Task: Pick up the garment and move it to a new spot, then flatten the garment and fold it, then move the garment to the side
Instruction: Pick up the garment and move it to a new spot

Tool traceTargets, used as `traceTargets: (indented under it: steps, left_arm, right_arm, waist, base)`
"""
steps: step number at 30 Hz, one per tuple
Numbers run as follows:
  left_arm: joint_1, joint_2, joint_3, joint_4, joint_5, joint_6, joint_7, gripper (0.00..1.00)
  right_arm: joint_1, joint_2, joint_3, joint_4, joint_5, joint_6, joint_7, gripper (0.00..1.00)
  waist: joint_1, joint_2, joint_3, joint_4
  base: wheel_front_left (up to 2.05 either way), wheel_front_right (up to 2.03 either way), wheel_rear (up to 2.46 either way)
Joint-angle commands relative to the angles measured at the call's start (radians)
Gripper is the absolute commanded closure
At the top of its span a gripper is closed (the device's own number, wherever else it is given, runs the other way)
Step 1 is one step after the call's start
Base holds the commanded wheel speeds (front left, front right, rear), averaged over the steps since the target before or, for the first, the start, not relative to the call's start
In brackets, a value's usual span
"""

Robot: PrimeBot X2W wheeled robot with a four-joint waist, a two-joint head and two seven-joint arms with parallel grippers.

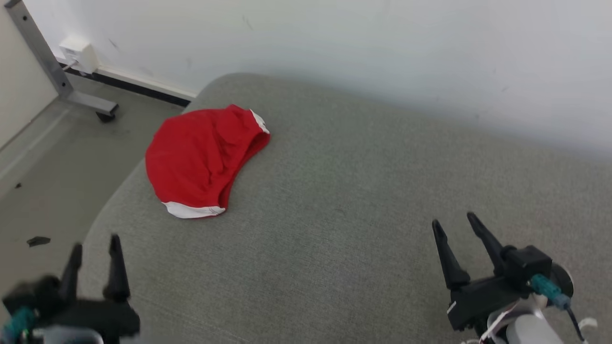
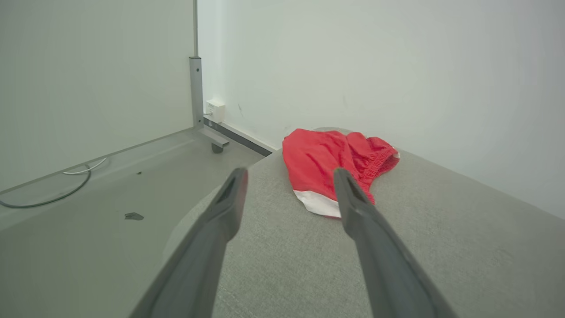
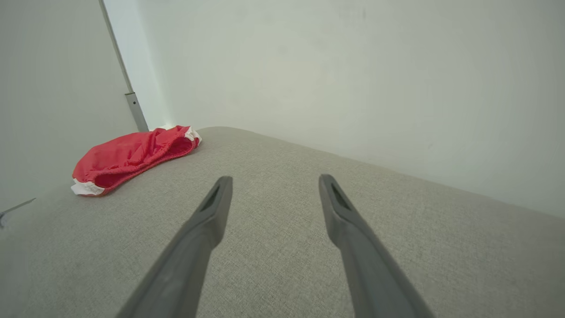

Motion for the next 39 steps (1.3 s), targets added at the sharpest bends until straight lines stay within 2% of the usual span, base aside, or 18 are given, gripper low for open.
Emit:
traceTargets:
  steps: [1,7,12,16,20,21,25,29,33,37,38,39]
  left_arm:
    - [-0.092,0.019,0.012,0.045,-0.038,-0.006,0.027,0.0]
    - [-0.349,0.062,0.085,0.179,-0.23,-0.017,0.144,0.0]
    - [-0.494,0.119,0.141,0.244,-0.369,-0.021,0.284,0.0]
    - [-0.575,0.165,0.199,0.276,-0.458,0.001,0.396,0.0]
    - [-0.615,0.201,0.219,0.304,-0.487,0.052,0.497,0.0]
    - [-0.615,0.201,0.219,0.304,-0.487,0.052,0.497,0.0]
    - [-0.633,0.225,0.234,0.321,-0.513,0.116,0.593,0.0]
    - [-0.611,0.25,0.203,0.326,-0.465,0.176,0.643,0.0]
    - [-0.587,0.25,0.198,0.333,-0.449,0.242,0.685,0.0]
    - [-0.551,0.227,0.205,0.322,-0.456,0.283,0.707,0.0]
    - [-0.539,0.222,0.204,0.318,-0.457,0.293,0.714,0.24]
    - [-0.527,0.217,0.201,0.312,-0.454,0.297,0.723,0.76]
  right_arm:
    - [-0.03,-0.021,0.012,-0.022,-0.01,-0.002,0.013,0.0]
    - [-0.104,-0.067,0.062,-0.102,-0.014,-0.002,0.063,0.0]
    - [-0.152,-0.096,0.081,-0.175,-0.014,-0.002,0.091,0.0]
    - [-0.173,-0.098,0.083,-0.232,-0.021,-0.002,0.101,0.0]
    - [-0.182,-0.102,0.081,-0.276,-0.03,-0.002,0.112,0.0]
    - [-0.182,-0.102,0.081,-0.276,-0.03,-0.002,0.112,0.0]
    - [-0.184,-0.101,0.072,-0.305,-0.033,-0.002,0.112,0.0]
    - [-0.181,-0.101,0.068,-0.321,-0.033,-0.002,0.112,0.0]
    - [-0.17,-0.101,0.065,-0.331,-0.026,-0.002,0.111,0.0]
    - [-0.159,-0.103,0.059,-0.342,-0.022,-0.002,0.118,0.0]
    - [-0.158,-0.104,0.057,-0.346,-0.023,-0.002,0.12,0.0]
    - [-0.154,-0.104,0.055,-0.348,-0.024,-0.002,0.12,0.0]
  waist:
    - [-0.0002,-0.0001,0.099,-0.052]
    - [-0.0002,-0.0001,0.242,-0.134]
    - [-0.0002,-0.0001,0.358,-0.206]
    - [-0.0002,-0.0001,0.435,-0.25]
    - [-0.0002,-0.0001,0.487,-0.285]
    - [-0.0002,-0.0001,0.487,-0.285]
    - [-0.0002,-0.0001,0.52,-0.313]
    - [-0.0002,-0.0001,0.535,-0.335]
    - [-0.0002,-0.0001,0.532,-0.349]
    - [-0.0002,-0.0001,0.523,-0.358]
    - [-0.0002,-0.0001,0.521,-0.36]
    - [-0.0002,-0.0001,0.518,-0.361]
  base:
    - [0.0,0.0,0.0]
    - [0.0,0.0,0.0]
    - [0.0,0.0,0.0]
    - [0.0,0.0,0.0]
    - [0.0,0.0,0.0]
    - [0.0,0.0,0.0]
    - [0.0,0.0,0.0]
    - [0.0,0.0,0.0]
    - [0.0,0.0,0.0]
    - [0.0,0.0,0.0]
    - [0.0,0.0,0.0]
    - [0.0,0.0,0.0]
